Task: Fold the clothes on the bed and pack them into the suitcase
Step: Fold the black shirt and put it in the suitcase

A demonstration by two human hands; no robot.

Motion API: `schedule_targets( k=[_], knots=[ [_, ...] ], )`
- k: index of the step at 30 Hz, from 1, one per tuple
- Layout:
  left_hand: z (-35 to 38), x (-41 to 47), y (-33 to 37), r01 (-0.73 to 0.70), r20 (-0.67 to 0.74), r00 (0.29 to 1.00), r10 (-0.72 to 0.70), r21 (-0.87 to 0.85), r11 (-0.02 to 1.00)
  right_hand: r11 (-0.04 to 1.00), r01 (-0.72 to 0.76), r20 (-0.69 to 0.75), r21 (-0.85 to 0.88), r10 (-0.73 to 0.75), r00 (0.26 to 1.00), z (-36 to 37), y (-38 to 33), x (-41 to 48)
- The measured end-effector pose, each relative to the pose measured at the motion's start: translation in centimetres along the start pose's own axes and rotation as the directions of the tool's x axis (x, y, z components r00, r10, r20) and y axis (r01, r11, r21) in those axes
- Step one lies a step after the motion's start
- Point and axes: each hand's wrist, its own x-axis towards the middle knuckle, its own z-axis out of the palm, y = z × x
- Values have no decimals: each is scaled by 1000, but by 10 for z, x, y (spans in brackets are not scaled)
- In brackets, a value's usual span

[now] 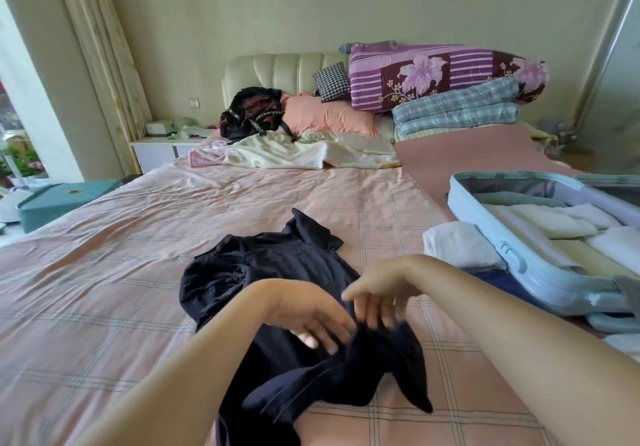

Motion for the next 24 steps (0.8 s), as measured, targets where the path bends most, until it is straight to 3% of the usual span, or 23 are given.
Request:
schedule_targets(
  k=[1, 3, 5, 8, 13, 18, 21, 24],
  knots=[
    [-6, 3, -1, -57, -167, 984, 61, 28, 998, 999, 32, -187, 34, -25, 982, -4, -2, 12],
    [-21, 11, -2, -88, -479, 860, 178, 204, 975, 993, 103, -487, 62, -60, 871, -9, -4, 43],
    [-40, 20, -8, 38, -627, 742, 237, 392, 919, 989, 148, -618, -29, -134, 774, -12, -6, 75],
    [-71, 38, -22, 230, -707, 670, 227, 488, 842, 982, 153, -657, -107, -185, 731, -17, -15, 116],
    [-144, 53, -49, 516, -827, 514, 228, 510, 688, 952, 112, -722, -285, -290, 628, -41, -47, 176],
    [-202, 63, -68, 735, -833, 552, -30, 470, 489, 885, 43, -625, -464, -362, 691, -65, -66, 226],
    [-224, 76, -67, 737, -825, 564, 38, 523, 429, 815, 18, -568, -579, -419, 709, -77, -63, 238],
    [-231, 93, -47, 621, -823, 523, 220, 545, 562, 748, -111, -612, -654, -438, 658, -90, -47, 231]
  ],
)
